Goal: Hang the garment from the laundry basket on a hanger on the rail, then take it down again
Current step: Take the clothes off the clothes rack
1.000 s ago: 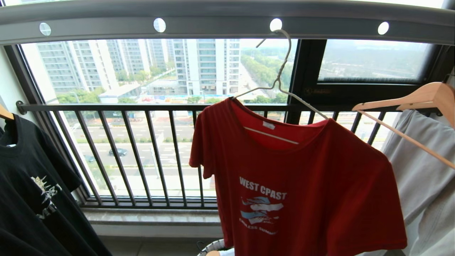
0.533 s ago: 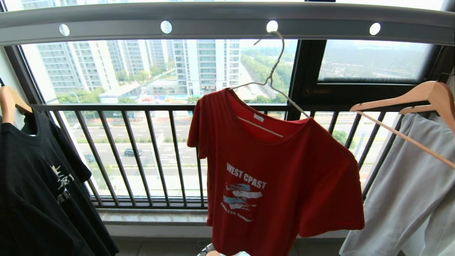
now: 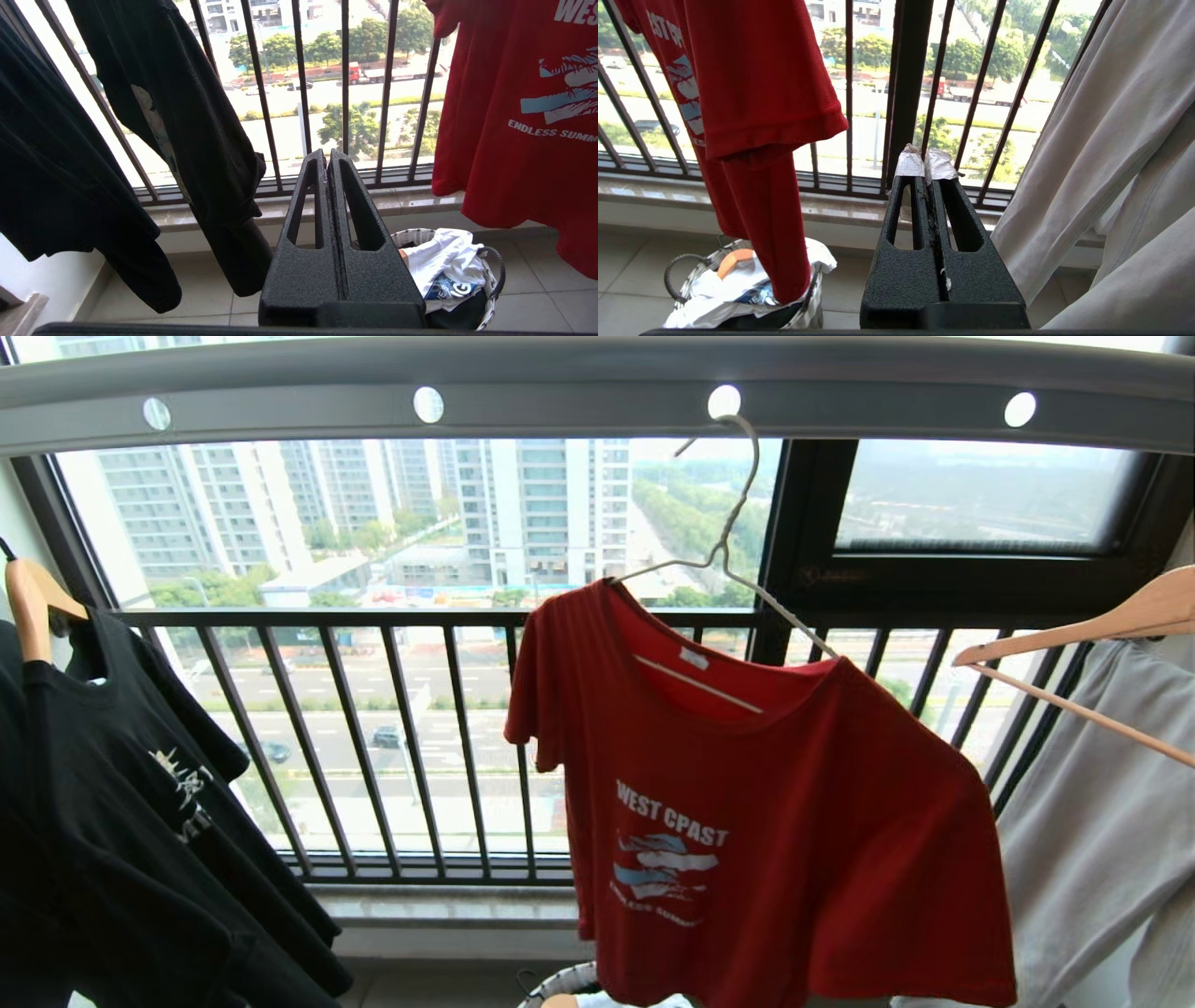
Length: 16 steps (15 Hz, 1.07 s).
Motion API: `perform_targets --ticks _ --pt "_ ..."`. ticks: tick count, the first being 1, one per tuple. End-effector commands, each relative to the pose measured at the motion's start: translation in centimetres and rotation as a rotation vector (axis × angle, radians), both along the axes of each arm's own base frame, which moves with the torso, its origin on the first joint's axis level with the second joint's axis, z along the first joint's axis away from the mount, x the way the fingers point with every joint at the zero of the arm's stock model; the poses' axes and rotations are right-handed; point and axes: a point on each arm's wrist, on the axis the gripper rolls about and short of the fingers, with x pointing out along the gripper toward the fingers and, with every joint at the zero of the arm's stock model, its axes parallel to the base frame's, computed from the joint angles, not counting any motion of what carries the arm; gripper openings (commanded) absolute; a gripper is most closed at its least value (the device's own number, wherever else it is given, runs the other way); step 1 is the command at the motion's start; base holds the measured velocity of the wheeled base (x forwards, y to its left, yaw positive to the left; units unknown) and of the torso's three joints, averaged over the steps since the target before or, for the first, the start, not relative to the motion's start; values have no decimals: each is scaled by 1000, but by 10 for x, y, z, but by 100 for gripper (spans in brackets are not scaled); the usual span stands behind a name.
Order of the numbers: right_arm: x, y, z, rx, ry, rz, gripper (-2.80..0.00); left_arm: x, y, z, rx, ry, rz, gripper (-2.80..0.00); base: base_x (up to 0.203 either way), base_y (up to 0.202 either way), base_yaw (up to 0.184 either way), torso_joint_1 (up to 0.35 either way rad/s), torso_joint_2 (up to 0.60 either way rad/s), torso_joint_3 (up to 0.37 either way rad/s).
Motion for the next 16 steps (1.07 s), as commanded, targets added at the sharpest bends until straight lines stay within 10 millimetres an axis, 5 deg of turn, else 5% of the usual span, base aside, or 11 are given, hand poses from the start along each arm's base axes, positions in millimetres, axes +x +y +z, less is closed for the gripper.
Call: perform_targets --ticks 1,16 --pt "0 0 0 -1 2 1 -280 0 0 0 0 1 0 -280 0 0 0 0 0 0" --pt "0 0 0 -4 2 2 -280 0 0 0 0 0 0 -280 0 0 0 0 0 0"
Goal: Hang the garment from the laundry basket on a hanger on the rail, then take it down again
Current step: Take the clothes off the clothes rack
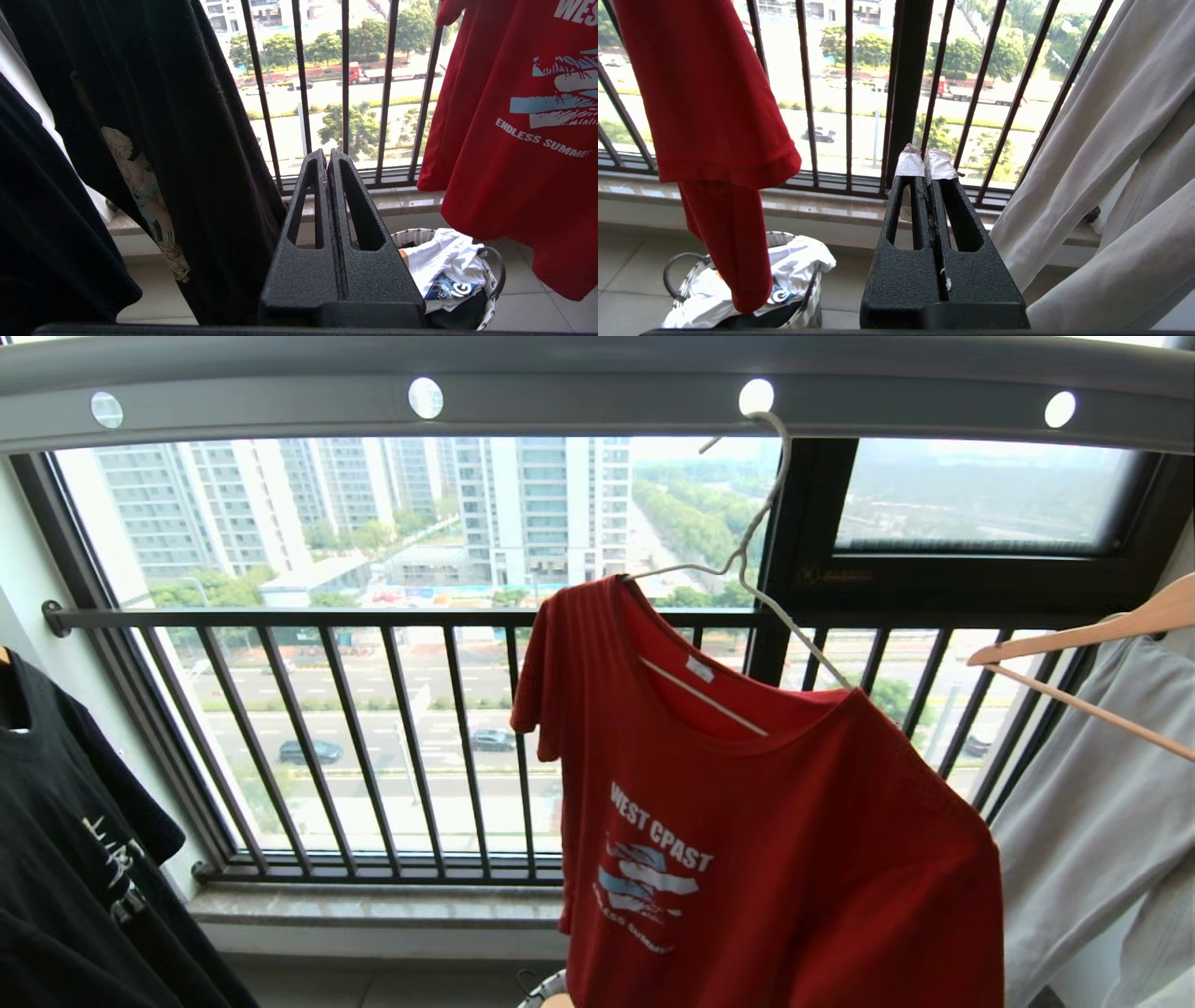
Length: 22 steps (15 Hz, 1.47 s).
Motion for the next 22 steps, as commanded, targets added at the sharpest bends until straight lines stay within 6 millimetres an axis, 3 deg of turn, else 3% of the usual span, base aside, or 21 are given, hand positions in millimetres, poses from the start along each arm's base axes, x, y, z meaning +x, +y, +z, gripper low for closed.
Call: perform_targets --ticks 1,5,8,13,19,22 --pt "0 0 0 0 1 1 -280 0 0 0 0 2 0 -280 0 0 0 0 0 0" --pt "0 0 1 11 -5 -2 -280 0 0 0 0 1 0 -280 0 0 0 0 0 0" --pt "-9 0 28 12 -81 -11 -280 0 0 0 0 1 0 -280 0 0 0 0 0 0" --pt "0 0 99 13 -37 -5 -280 0 0 0 0 2 0 -280 0 0 0 0 0 0" --pt "41 1 218 12 -23 42 -280 0 0 0 0 0 0 -280 0 0 0 0 0 0" --pt "75 3 261 19 86 128 -280 0 0 0 0 1 0 -280 0 0 0 0 0 0"
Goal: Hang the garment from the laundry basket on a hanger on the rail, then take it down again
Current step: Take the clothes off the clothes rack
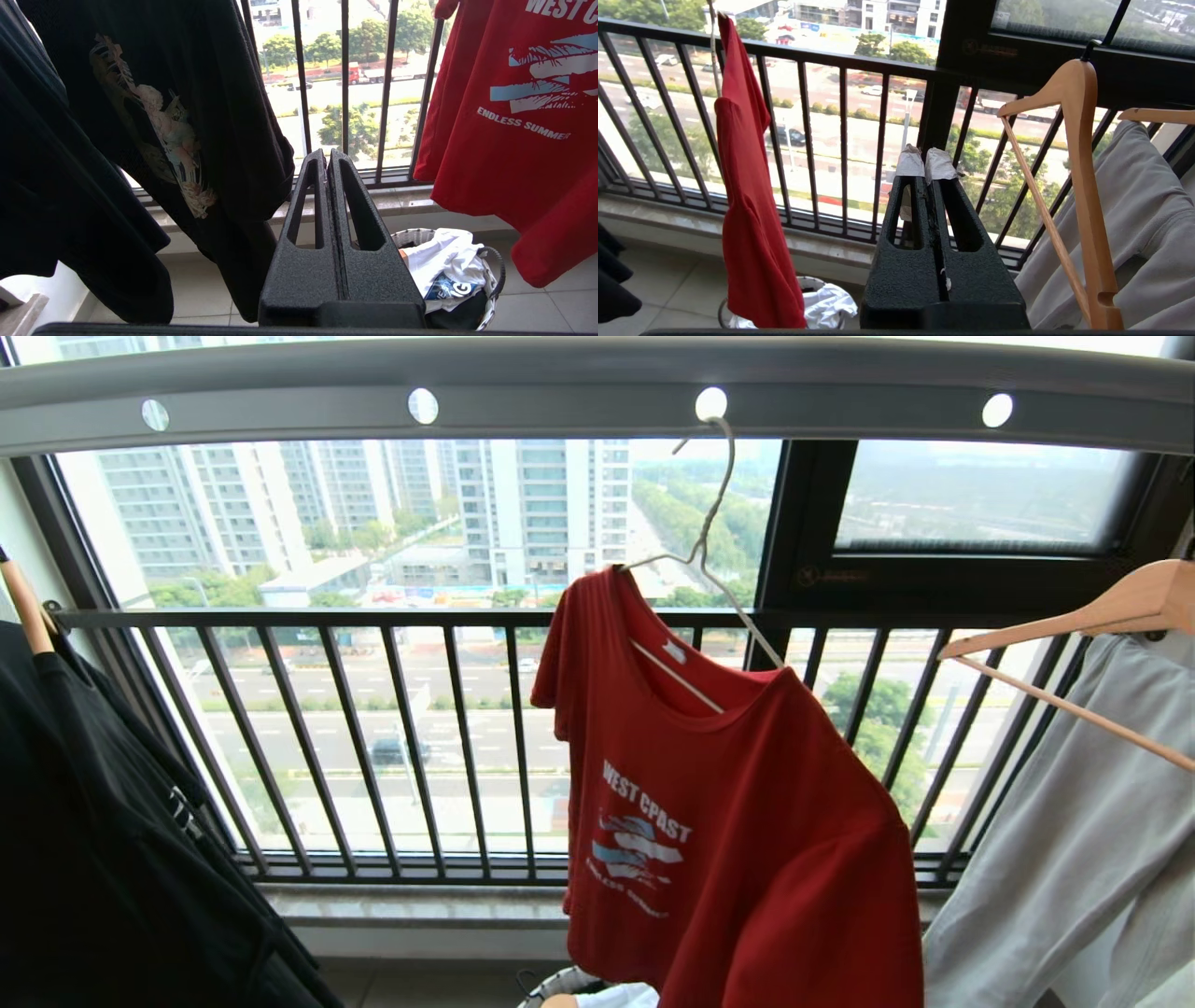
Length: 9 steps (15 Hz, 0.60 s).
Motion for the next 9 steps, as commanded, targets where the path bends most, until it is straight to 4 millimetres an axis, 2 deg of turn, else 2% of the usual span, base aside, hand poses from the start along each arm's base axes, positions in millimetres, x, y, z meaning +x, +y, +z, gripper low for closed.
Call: perform_targets --ticks 1,3,6,9 --pt "54 2 28 1 159 61 -280 0 0 0 0 1 0 -280 0 0 0 0 0 0" --pt "81 10 37 -6 251 160 -280 0 0 0 0 1 0 -280 0 0 0 0 0 0" --pt "114 39 47 -39 310 347 -280 0 0 0 0 1 0 -280 0 0 0 0 0 0" --pt "131 69 47 -95 331 355 -280 0 0 0 0 1 0 -280 0 0 0 0 0 0"
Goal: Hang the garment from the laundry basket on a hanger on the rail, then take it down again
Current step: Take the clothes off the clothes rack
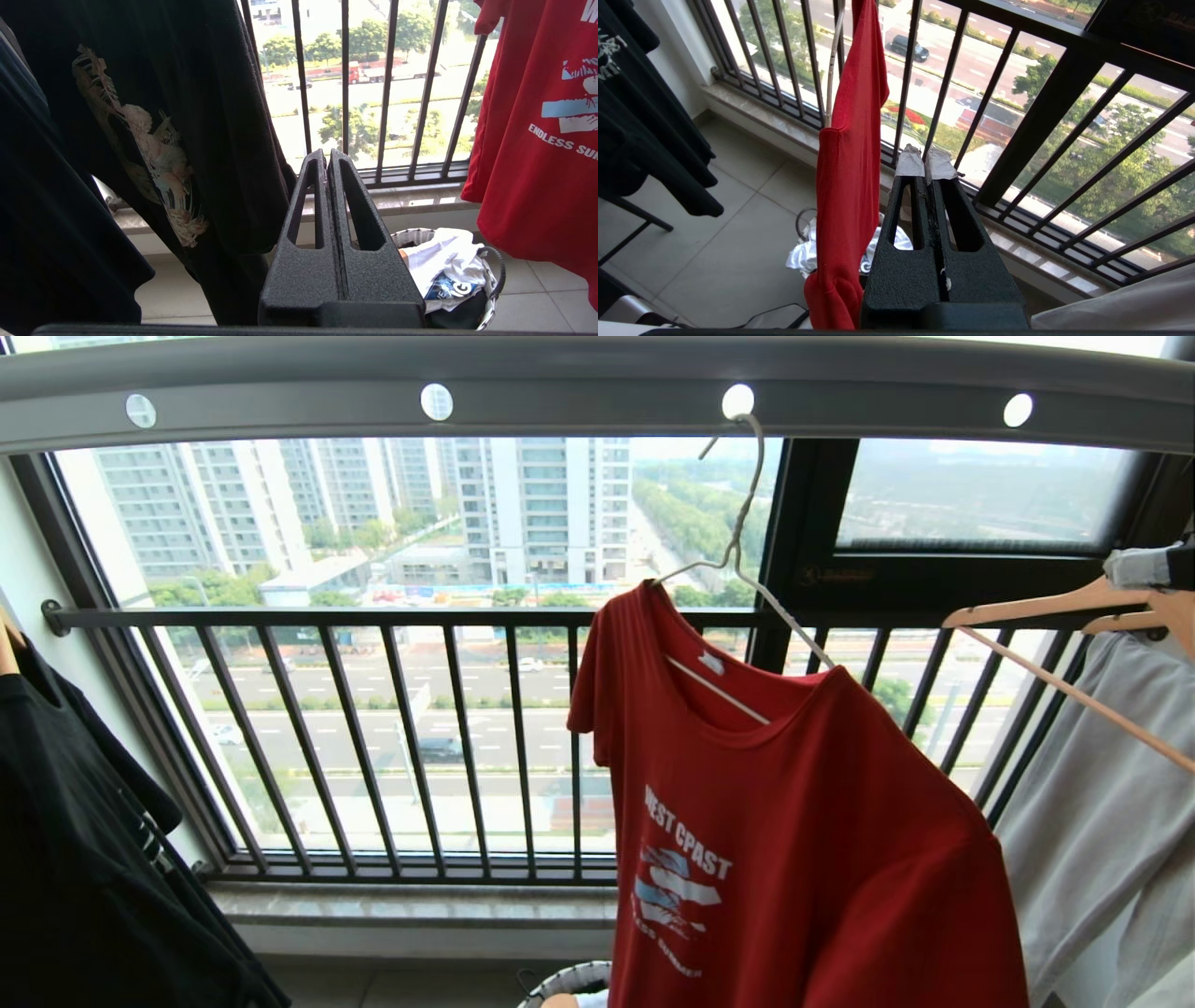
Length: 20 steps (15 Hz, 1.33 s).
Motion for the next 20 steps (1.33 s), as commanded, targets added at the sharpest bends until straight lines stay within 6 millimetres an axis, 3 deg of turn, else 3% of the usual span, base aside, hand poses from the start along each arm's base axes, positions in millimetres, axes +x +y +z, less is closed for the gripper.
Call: perform_targets --ticks 1,2,10,13,20 --pt "25 32 -5 -54 39 26 -22 0 0 0 0 0 0 -280 0 0 0 0 0 0" --pt "30 41 -4 -58 37 32 0 0 0 0 0 2 0 -280 0 0 0 0 0 0" --pt "59 85 -7 -73 68 46 0 0 0 0 0 2 0 -280 0 0 0 0 0 0" --pt "63 104 -15 -92 90 94 0 0 0 0 0 3 0 -280 0 0 0 0 0 0" --pt "100 138 -38 -122 101 71 0 0 0 0 0 2 0 -280 0 0 0 0 0 0"
